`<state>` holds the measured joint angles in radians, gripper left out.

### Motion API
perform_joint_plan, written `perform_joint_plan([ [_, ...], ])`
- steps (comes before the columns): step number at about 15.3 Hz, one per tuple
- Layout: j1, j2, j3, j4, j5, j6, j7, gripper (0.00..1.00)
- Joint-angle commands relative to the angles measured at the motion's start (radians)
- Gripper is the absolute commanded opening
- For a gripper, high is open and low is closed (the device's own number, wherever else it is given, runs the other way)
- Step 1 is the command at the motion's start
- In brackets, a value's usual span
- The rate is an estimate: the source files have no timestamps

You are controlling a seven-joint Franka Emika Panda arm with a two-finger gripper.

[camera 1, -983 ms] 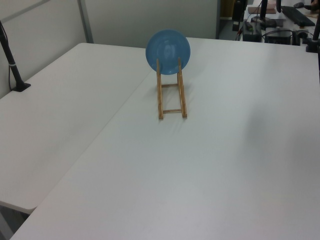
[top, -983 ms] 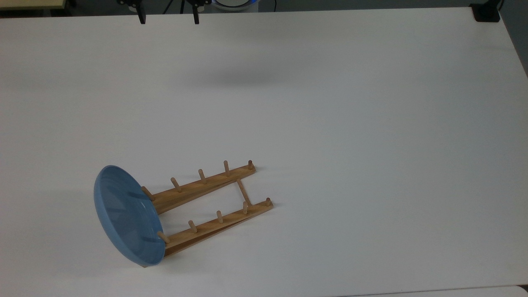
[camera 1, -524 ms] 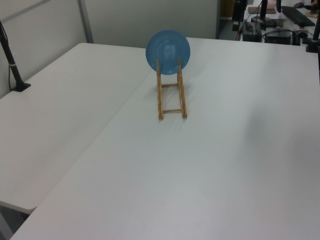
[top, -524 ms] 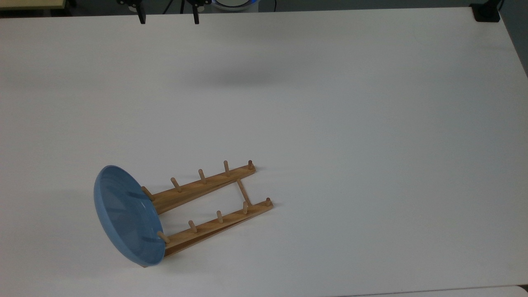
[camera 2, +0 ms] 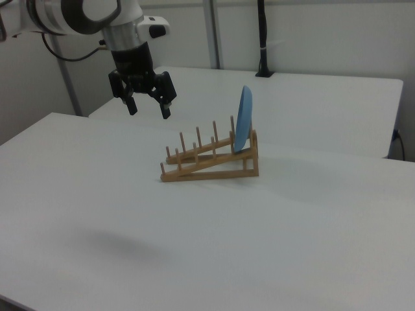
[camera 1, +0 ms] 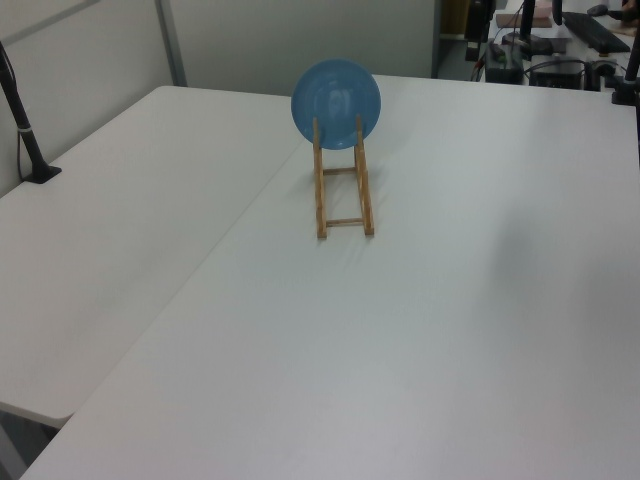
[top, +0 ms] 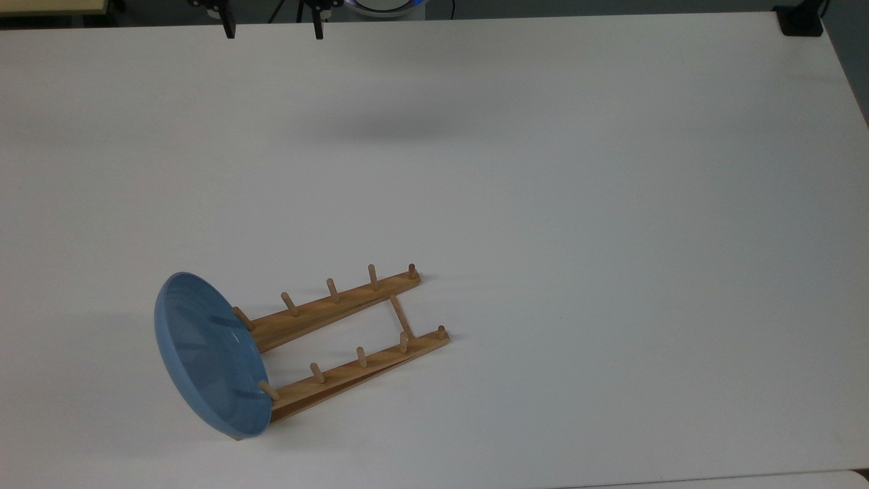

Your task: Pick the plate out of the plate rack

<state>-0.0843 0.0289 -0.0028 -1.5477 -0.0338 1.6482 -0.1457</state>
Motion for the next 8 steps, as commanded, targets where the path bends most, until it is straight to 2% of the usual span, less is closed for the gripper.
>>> perform_joint_plan([
  [1, 0.001, -0.030, -0.011, -0.022, 0.029, -0.018, -0.009, 1.00],
  [8, 0.003, -0.035, -0.009, -0.023, 0.028, -0.019, -0.020, 1.00],
])
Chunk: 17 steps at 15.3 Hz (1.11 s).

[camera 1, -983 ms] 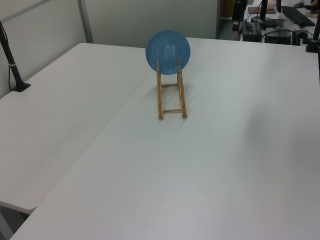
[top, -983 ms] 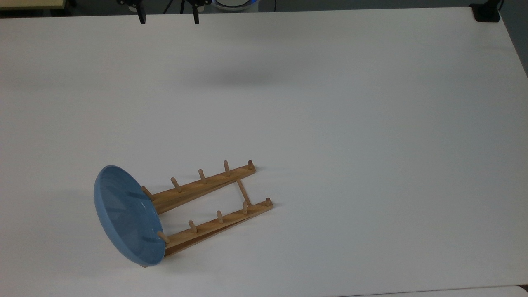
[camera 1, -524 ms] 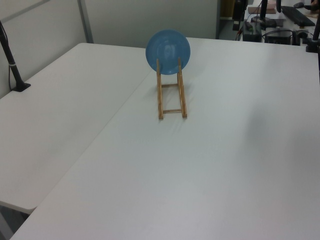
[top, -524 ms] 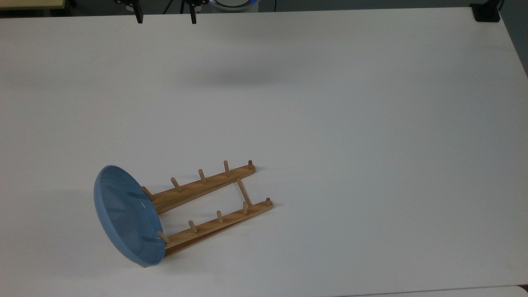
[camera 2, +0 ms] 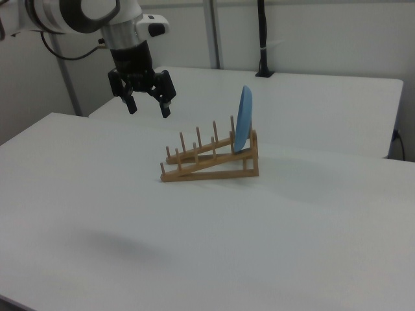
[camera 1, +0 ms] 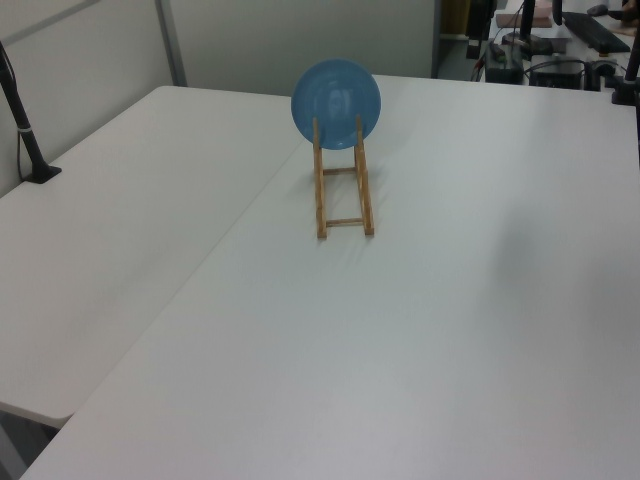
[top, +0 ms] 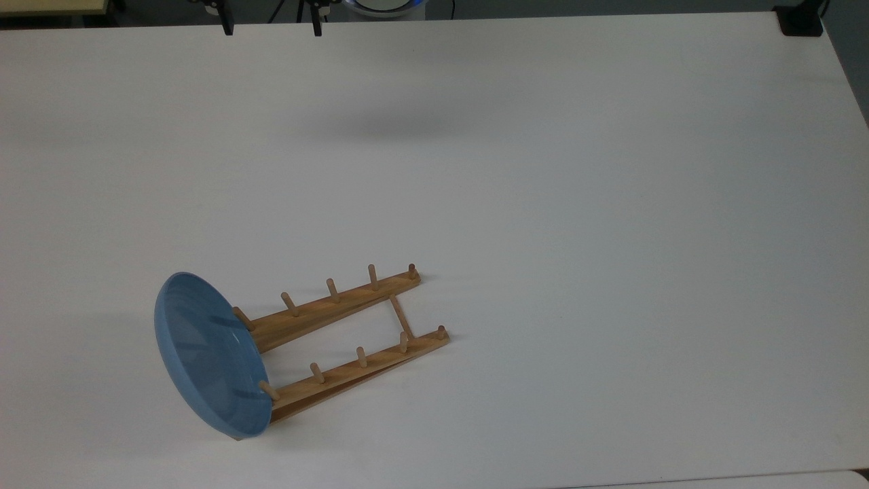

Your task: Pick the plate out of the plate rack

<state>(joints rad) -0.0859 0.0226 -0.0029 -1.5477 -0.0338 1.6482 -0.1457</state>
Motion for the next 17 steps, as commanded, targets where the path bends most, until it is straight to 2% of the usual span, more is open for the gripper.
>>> perform_joint_plan([
  [1, 0.005, -0.027, -0.009, -0.023, 0.020, -0.019, -0.025, 1.00],
  [4, 0.003, -0.014, -0.009, -0.019, 0.011, 0.002, -0.147, 1.00],
  [6, -0.012, 0.000, -0.011, -0.018, 0.008, 0.121, -0.172, 1.00],
  [8, -0.014, 0.020, -0.011, -0.022, 0.002, 0.273, -0.080, 1.00],
  [11, -0.015, 0.054, -0.011, -0.028, -0.070, 0.470, 0.073, 1.00],
  [15, -0.034, 0.108, -0.011, -0.028, -0.069, 0.620, 0.116, 1.00],
  [17, -0.038, 0.137, -0.016, -0.031, -0.069, 0.705, 0.184, 1.00],
])
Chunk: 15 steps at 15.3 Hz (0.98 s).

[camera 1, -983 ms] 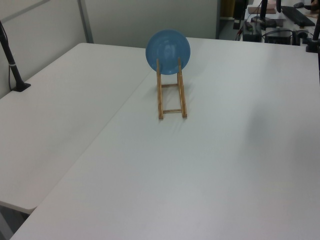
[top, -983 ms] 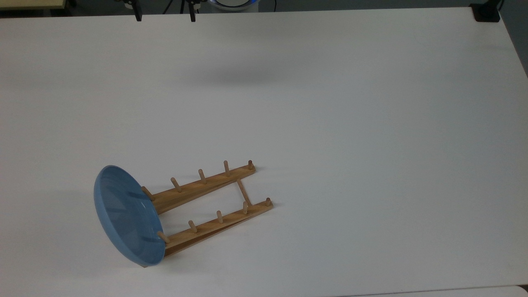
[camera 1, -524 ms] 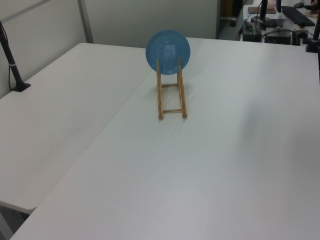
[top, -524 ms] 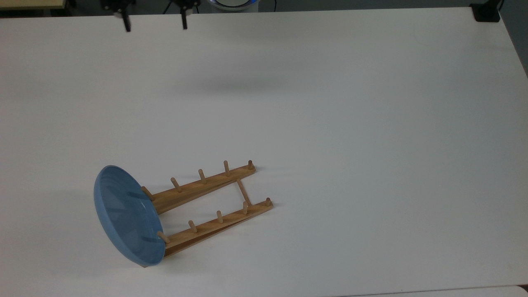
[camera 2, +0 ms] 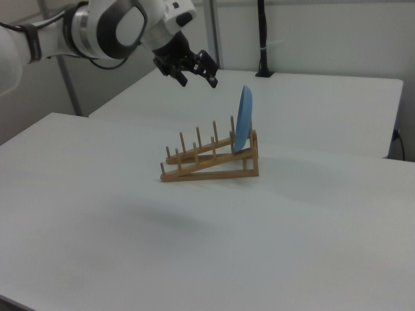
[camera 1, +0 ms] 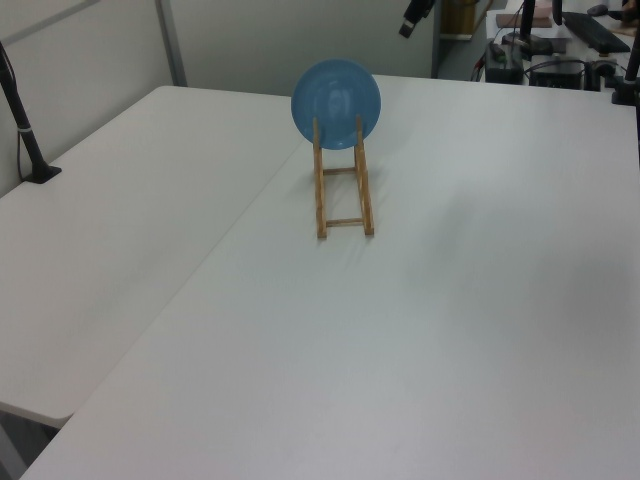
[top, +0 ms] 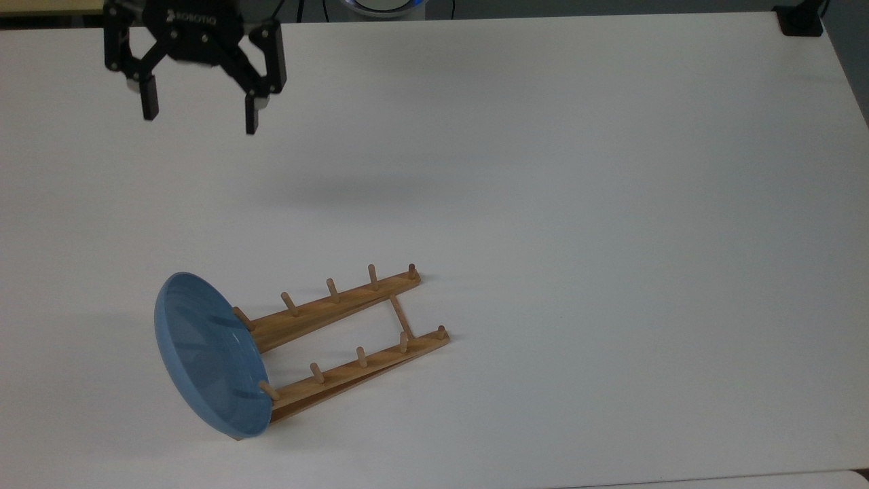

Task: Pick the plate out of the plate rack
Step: 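Move the open gripper down toward the rim of the blue plate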

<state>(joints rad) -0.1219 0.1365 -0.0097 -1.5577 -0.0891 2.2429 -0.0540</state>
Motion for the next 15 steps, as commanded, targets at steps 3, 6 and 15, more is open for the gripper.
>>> perform_joint_plan([
  [3, -0.001, 0.069, -0.029, -0.036, -0.020, 0.251, 0.241, 0.97],
  [6, 0.004, 0.119, -0.052, -0.047, -0.075, 0.368, 0.327, 0.96],
  [15, 0.001, 0.230, -0.052, -0.042, -0.332, 0.471, 0.551, 0.96],
])
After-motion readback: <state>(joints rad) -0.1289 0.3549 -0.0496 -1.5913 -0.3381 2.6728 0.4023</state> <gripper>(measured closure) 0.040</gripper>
